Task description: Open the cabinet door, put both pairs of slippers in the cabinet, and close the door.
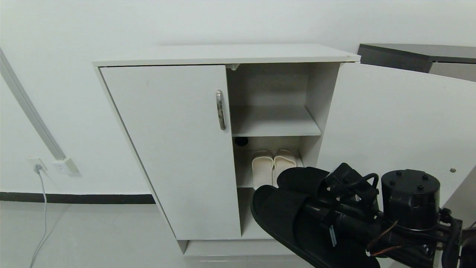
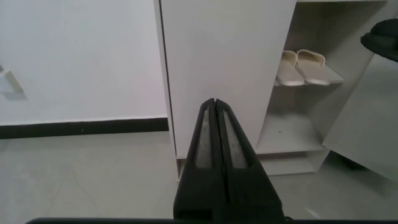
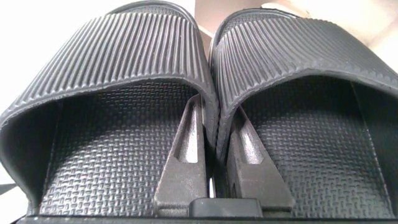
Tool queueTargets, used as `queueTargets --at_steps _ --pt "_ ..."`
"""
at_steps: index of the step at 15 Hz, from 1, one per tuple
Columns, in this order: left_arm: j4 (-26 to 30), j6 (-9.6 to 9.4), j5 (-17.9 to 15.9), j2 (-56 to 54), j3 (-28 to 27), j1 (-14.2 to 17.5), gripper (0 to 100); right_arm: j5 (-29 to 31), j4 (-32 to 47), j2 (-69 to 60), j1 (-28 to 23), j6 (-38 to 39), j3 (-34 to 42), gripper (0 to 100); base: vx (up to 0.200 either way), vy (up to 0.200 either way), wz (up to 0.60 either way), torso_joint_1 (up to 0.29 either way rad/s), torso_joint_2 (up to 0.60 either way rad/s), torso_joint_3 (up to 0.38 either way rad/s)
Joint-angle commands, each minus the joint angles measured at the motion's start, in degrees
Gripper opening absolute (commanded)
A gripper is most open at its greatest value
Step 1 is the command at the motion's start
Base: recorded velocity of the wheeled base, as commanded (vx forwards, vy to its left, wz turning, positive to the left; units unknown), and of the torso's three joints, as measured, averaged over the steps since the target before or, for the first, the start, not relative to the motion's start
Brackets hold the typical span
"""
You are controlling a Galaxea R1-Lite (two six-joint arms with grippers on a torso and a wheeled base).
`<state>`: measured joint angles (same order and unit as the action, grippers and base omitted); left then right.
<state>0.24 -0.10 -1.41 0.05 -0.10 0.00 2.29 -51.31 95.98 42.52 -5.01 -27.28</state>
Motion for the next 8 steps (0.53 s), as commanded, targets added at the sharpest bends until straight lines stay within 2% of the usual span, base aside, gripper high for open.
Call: queueTargets --at_steps 1,4,8 --pt "0.02 0.01 0.01 0.04 0.01 0.00 0 -0.01 -0.11 0.88 0.90 0.00 0.04 0 0.000 0.000 0.00 0.000 0.00 0.000" --pt "0.02 0.10 0.01 0.04 0.01 0.00 0 -0.09 -0.11 2.72 2.13 0.00 0.04 0 0.000 0.000 0.00 0.000 0.00 0.000" --pt "0.02 0.19 0.10 0.04 0.01 0.00 0 0.17 -3.80 4.83 3.18 0.09 0.56 0 0.000 0.000 0.00 0.000 0.00 0.000"
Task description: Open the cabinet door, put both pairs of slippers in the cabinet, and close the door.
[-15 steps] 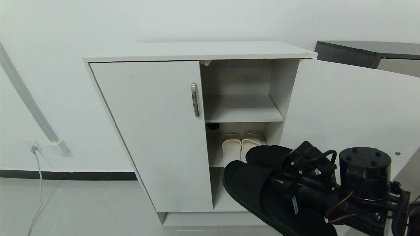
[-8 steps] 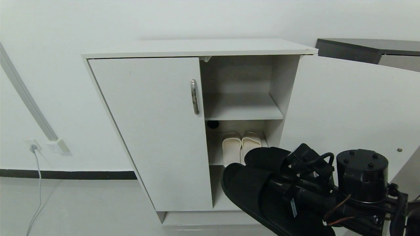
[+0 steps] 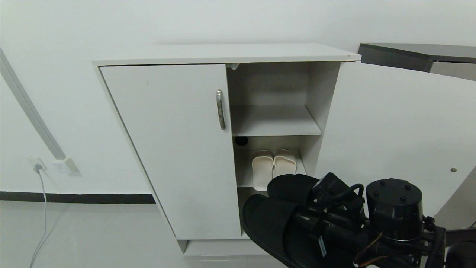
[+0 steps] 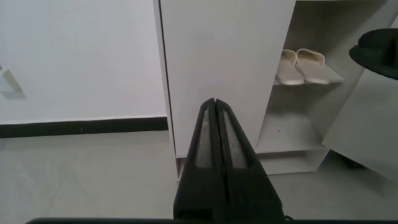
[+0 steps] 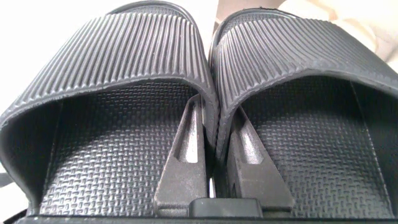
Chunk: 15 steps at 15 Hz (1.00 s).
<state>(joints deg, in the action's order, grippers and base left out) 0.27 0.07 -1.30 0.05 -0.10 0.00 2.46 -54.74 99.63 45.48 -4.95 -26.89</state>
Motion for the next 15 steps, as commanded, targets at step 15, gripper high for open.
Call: queueTargets --at_steps 15 --pt "0.00 0.10 0.16 0.04 0.01 0.00 0 17.05 -1.95 4.17 7.25 7.23 -11.34 0 0.000 0.000 -0.08 0.000 0.00 0.000"
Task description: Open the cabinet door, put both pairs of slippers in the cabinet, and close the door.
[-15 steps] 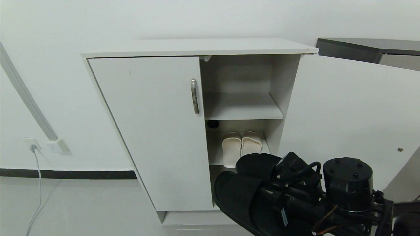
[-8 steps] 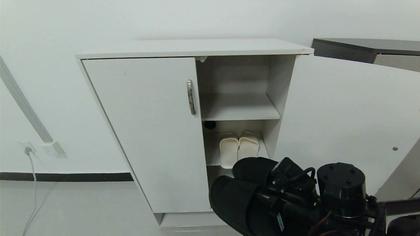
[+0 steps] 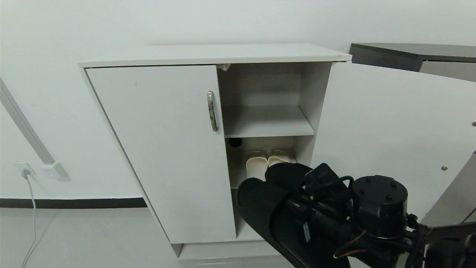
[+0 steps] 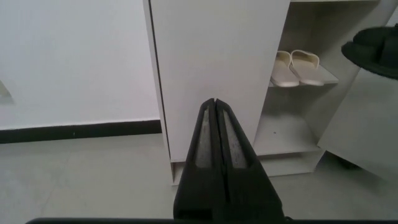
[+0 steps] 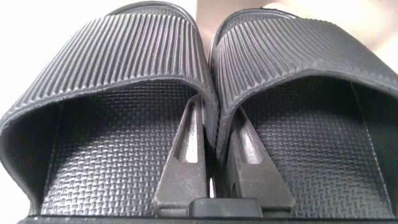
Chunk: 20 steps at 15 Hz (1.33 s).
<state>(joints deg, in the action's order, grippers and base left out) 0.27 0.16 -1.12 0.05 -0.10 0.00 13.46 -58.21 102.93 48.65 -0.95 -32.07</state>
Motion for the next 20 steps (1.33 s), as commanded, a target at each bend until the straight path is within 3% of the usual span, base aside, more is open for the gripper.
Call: queueTargets --at_steps 1,3,5,7,10,20 --pt "0.00 0.02 -0.02 0.04 0.01 0.00 0 11.77 6.71 0.79 5.75 4.29 -10.55 0 0.000 0.000 0.00 0.000 0.00 0.000" --pt "0.00 -0.07 -0.02 0.04 0.01 0.00 0 19.24 18.31 0.61 6.45 6.22 -18.11 0 0.000 0.000 0.00 0.000 0.00 0.000" --pt "0.00 -0.07 -0.02 0.04 0.01 0.00 0 22.31 25.95 0.43 7.51 9.92 -22.68 0 0.000 0.000 0.00 0.000 0.00 0.000" --pt "0.00 -0.07 -0.02 0.04 0.01 0.00 0 29.08 36.68 2.46 8.74 15.36 -32.26 0 0.000 0.000 0.00 0.000 0.00 0.000" --pt "0.00 0.02 -0.02 0.04 0.01 0.00 0 35.58 37.20 7.82 7.25 14.40 -39.38 0 0.000 0.000 0.00 0.000 0.00 0.000" --pt "-0.09 0.11 0.07 0.04 0.01 0.00 0 35.76 37.29 9.66 4.70 12.55 -42.46 0 0.000 0.000 0.00 0.000 0.00 0.000"
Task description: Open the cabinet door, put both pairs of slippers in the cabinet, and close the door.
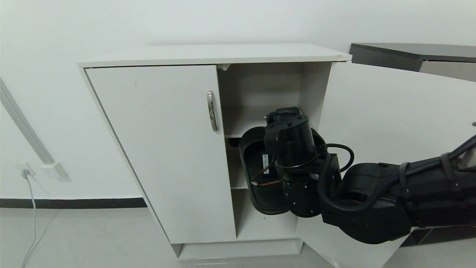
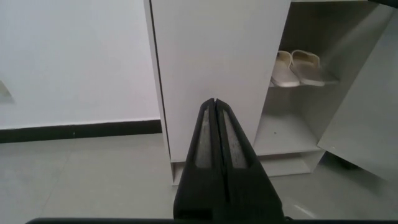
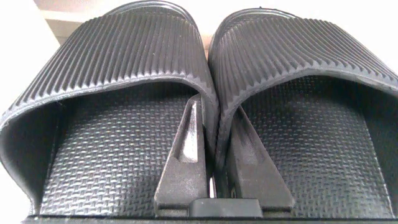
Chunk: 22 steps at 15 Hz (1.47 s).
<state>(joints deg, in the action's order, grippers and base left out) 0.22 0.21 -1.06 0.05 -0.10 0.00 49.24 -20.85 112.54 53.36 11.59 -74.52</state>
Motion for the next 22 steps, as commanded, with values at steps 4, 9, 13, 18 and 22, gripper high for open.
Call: queueTargets --at_steps 4,9,13,18,22 --pt "0.04 -0.03 0.01 0.04 0.01 0.00 0 -0.02 -0.07 0.04 -0.18 0.01 -0.01 0 0.200 0.000 0.00 -0.004 0.00 0.001" --pt "0.04 -0.03 0.01 0.04 0.01 0.00 0 -0.02 -0.16 -0.04 -0.18 0.01 -0.01 0 0.200 0.000 0.00 0.003 0.00 0.001" --pt "0.04 -0.03 0.01 0.04 0.01 0.00 0 -0.02 -0.16 0.04 -0.18 0.01 -0.01 0 0.150 0.000 0.00 0.001 0.00 0.001" --pt "0.04 0.06 0.01 0.04 0.01 0.00 0 -0.99 2.65 2.86 -1.06 0.27 -5.72 0 0.000 0.000 0.00 0.000 0.00 0.000" --pt "-0.04 0.06 0.01 0.04 0.01 0.00 0 -2.48 10.04 7.43 -3.00 3.00 -15.92 0 0.000 0.000 0.00 0.000 0.00 0.000"
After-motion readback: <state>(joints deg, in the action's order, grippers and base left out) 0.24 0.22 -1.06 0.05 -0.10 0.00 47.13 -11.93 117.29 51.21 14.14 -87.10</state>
